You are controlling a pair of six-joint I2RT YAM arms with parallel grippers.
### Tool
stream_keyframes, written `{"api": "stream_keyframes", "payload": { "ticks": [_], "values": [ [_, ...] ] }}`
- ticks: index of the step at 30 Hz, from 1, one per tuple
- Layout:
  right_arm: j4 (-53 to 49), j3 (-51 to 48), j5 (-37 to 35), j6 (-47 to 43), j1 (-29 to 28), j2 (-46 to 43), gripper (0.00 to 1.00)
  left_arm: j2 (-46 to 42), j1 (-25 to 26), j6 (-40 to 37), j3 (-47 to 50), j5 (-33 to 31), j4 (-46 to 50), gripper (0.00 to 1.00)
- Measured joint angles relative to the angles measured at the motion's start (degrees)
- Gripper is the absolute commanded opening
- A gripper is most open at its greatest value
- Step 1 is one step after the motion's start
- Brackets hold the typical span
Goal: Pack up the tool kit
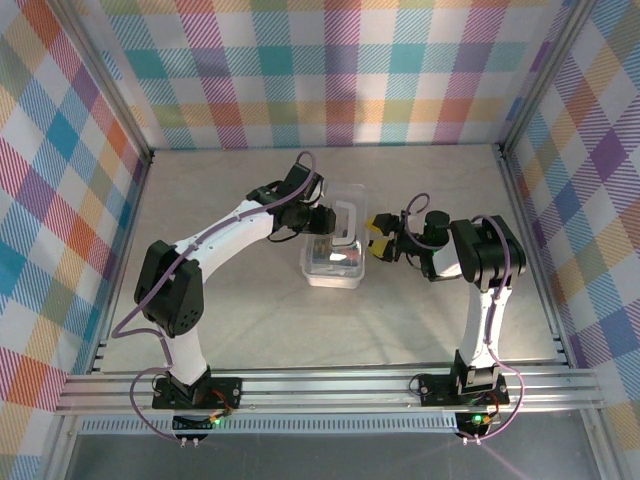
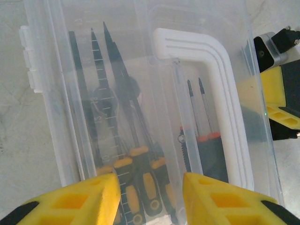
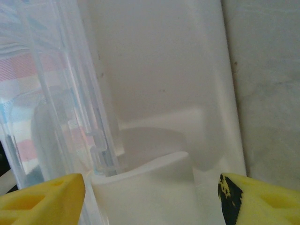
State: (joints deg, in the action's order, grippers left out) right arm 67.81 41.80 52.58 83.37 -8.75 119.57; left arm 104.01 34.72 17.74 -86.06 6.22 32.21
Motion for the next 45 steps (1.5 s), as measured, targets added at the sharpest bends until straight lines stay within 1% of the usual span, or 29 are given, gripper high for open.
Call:
{"api": "stream_keyframes", "payload": {
  "ticks": [4,9,23,27,37,43,45],
  "values": [
    [3.76,-0.07,-0.24,4.35,-0.44,0.63,0.75,0.0,0.0,0.02,0.0,-0.02,0.0,0.42],
    [5.46,-0.79,-1.03,7.08,-0.7,0.61,0.74,0.02,0.0,0.02,-0.02,0.0,0.09,0.42],
    [3.76,-2.6,-3.1,7.63,-1.18,-2.38,0.71,-0.07,-0.04,0.0,-0.02,-0.33,0.44,0.42],
    [0.44,-3.3,-3.56,5.79,-1.18,-4.94,0.69,-0.17,-0.2,0.0,0.0,-0.74,0.68,0.42],
    [-11.13,-3.39,-4.81,-2.97,-0.98,-9.66,0.6,-0.22,-0.33,0.0,-0.02,-0.68,0.98,0.42],
    [-15.17,-3.39,-5.55,-6.29,-0.81,-10.64,0.52,-0.15,-0.33,0.0,-0.02,0.15,0.61,0.42],
    [-16.15,-3.41,-5.7,-6.91,-0.68,-11.1,0.51,-0.13,-0.33,0.0,-0.02,0.24,0.57,0.42]
  ]
}}
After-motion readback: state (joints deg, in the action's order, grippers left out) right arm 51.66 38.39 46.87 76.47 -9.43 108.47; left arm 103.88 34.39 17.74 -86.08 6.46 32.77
